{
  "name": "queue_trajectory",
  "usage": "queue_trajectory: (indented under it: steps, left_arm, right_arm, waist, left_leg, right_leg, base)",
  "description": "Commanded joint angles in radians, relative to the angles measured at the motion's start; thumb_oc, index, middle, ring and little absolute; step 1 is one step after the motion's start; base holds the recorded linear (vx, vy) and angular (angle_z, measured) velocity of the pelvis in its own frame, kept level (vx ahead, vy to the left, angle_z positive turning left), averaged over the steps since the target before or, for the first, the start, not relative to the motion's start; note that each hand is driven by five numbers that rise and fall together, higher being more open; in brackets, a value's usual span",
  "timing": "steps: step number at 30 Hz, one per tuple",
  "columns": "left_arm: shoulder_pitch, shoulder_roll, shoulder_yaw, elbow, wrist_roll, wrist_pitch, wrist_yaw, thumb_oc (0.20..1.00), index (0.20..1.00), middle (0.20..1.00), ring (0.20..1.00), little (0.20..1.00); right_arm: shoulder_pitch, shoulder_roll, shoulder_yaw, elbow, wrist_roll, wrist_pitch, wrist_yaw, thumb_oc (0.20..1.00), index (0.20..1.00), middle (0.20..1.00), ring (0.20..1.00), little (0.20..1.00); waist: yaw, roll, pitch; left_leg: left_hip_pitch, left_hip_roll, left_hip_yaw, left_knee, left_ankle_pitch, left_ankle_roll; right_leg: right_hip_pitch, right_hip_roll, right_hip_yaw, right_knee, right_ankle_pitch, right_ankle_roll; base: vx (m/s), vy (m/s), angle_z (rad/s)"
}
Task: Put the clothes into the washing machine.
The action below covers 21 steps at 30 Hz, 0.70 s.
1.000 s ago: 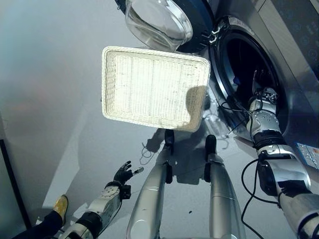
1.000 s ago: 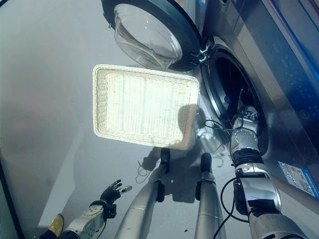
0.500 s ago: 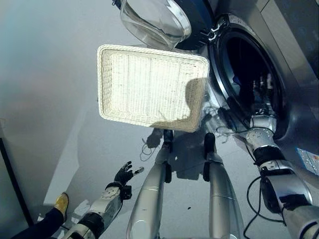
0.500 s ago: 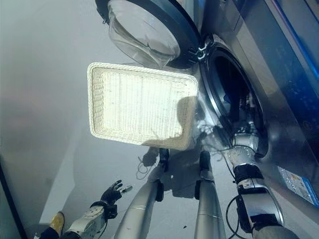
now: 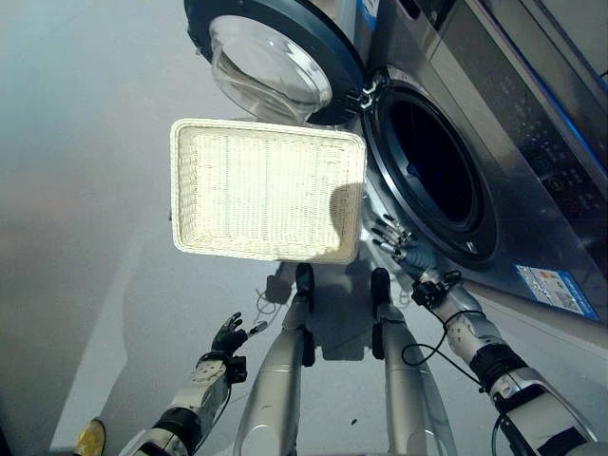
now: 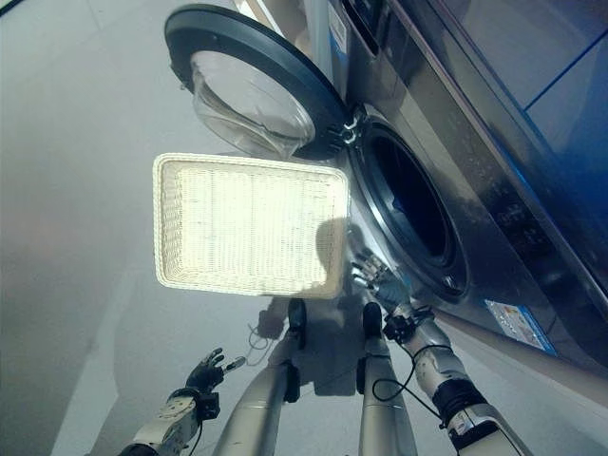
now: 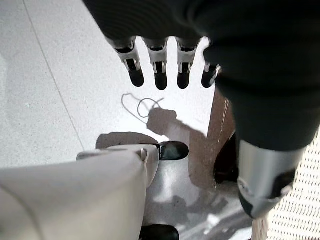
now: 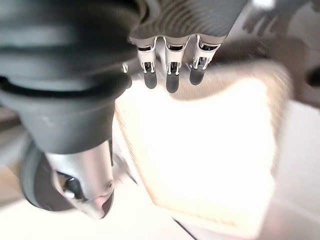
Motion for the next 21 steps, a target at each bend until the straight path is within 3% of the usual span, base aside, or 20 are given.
queue_trajectory:
  steps: [1,2,7,10,16,21]
  left_arm:
    - [0.023,0.019,0.042,0.02,0.065,-0.001,-0.017,1.0,1.0,1.0,1.0,1.0]
    - [0.02,0.017,0.046,0.04,0.073,0.002,-0.025,1.0,1.0,1.0,1.0,1.0]
    - [0.017,0.004,0.076,0.109,0.078,-0.031,-0.107,1.0,1.0,1.0,1.0,1.0]
    - [0.04,-0.008,0.076,0.137,0.093,-0.064,-0.145,1.0,1.0,1.0,1.0,1.0]
    - [0.092,-0.047,0.096,0.198,0.13,-0.13,-0.225,1.0,1.0,1.0,1.0,1.0]
    - [0.126,-0.073,0.103,0.264,0.212,-0.107,-0.252,1.0,1.0,1.0,1.0,1.0]
  right_arm:
    - [0.011,-0.001,-0.031,-0.063,-0.055,0.033,0.014,1.0,1.0,1.0,1.0,1.0]
    - [0.014,0.013,-0.028,-0.016,-0.064,0.059,-0.019,1.0,1.0,1.0,1.0,1.0]
    - [0.102,0.072,-0.047,0.195,-0.245,0.047,-0.133,1.0,1.0,1.0,1.0,1.0]
    - [0.179,0.092,-0.051,0.281,-0.319,0.012,-0.145,1.0,1.0,1.0,1.0,1.0]
    - [0.283,0.112,-0.075,0.392,-0.466,0.061,-0.187,1.0,1.0,1.0,1.0,1.0]
    - [0.33,0.133,-0.066,0.425,-0.564,0.092,-0.178,1.0,1.0,1.0,1.0,1.0]
  waist:
    - [0.015,-0.047,-0.015]
    - [0.018,-0.051,-0.015]
    - [0.027,-0.062,-0.064]
    - [0.034,-0.071,-0.114]
    - [0.042,-0.091,-0.228]
    - [0.044,-0.109,-0.314]
  left_leg:
    - [0.031,-0.078,-0.011,0.081,-0.105,-0.011]
    - [0.06,-0.078,-0.015,0.078,-0.109,-0.01]
    - [0.184,-0.063,-0.023,0.029,-0.117,-0.009]
    - [0.243,-0.058,-0.037,-0.004,-0.115,-0.011]
    - [0.357,-0.055,-0.064,-0.048,-0.128,-0.007]
    - [0.417,-0.06,-0.07,-0.03,-0.164,-0.003]
  right_leg:
    - [0.034,0.017,-0.07,-0.146,0.114,0.012]
    - [0.06,0.014,-0.066,-0.146,0.113,0.014]
    - [0.188,0.004,-0.048,-0.155,0.091,0.021]
    - [0.253,-0.002,-0.055,-0.165,0.079,0.026]
    - [0.394,0.009,-0.072,-0.208,0.051,0.018]
    - [0.472,0.022,-0.075,-0.244,0.044,0.006]
  base:
    - [-0.04,0.024,0.03]
    - [-0.07,0.042,0.03]
    - [-0.04,0.019,0.14]
    - [0.07,-0.022,0.06]
    - [0.1,-0.017,0.14]
    - [0.15,-0.034,0.06]
